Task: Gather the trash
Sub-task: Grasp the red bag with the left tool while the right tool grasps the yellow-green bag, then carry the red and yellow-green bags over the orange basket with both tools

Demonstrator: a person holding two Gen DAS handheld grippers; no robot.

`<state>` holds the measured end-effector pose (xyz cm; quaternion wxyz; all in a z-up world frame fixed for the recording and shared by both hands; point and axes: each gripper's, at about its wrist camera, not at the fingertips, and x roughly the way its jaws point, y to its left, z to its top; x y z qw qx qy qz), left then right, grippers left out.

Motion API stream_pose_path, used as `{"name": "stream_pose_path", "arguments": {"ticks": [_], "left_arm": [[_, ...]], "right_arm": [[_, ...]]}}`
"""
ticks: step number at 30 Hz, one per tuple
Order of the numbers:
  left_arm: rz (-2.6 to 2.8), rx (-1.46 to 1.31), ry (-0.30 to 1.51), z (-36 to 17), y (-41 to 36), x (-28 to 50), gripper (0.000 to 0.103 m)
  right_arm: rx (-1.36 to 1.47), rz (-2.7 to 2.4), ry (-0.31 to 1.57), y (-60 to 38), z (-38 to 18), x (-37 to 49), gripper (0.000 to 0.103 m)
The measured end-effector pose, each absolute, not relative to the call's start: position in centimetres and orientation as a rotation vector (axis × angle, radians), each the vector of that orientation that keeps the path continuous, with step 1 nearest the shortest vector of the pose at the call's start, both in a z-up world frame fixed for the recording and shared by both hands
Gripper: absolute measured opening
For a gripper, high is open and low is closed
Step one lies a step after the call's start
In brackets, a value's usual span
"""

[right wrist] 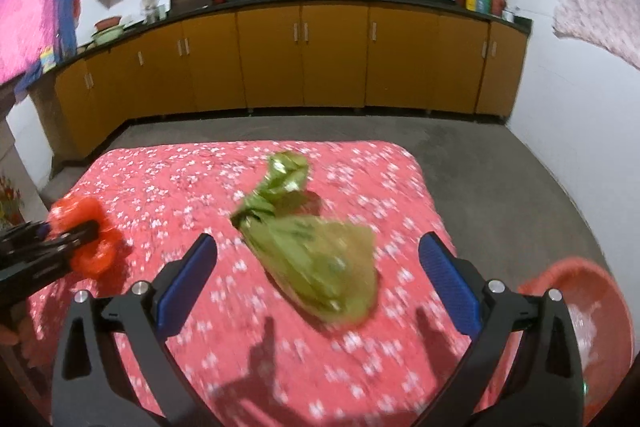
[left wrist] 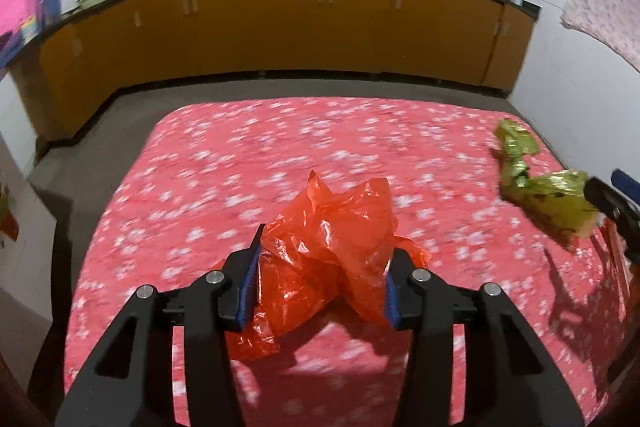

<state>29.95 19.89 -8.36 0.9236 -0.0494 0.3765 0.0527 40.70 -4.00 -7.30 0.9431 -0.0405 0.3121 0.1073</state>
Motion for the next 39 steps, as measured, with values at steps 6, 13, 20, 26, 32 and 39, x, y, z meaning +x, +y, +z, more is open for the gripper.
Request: {"name": "stream_pose_path", "arguments": {"ticks": [6,13,20,26,32,39], "left_arm": [[0.135,-0.126,0.776,-8.8,21.9,29.4,0.049],[0.131,-0.134,0.775,-8.8,21.7,29.3,0.049],[0.106,-0.131,0.755,-7.5,20.3,28.1,0.049],[0.054,-0.123,0.719,-5.4,17.6,26.5,0.049],[-0.029,-0.093,0.685,-3.1,13.4,24.7,0.049],[-0.126,-0.064,0.658,-1.2,8.2,22.9,0.049]], "right_arm": [[-0.2,0.248,0.73,-1.4,-9.1,43.5,0.091],[-0.189,0.281,0.854,-2.2,-11.2,43.8,0.032],[-0.097,0.287,0.829,-4.9,-9.8,40.3,0.011],[-0.038,0.303,0.784,-8.0,-7.4,35.0,0.01],[0.01,0.286,0.731,-12.1,-4.7,29.7,0.01],[0.035,0.213,0.687,-17.3,-2.6,25.5,0.01]]}}
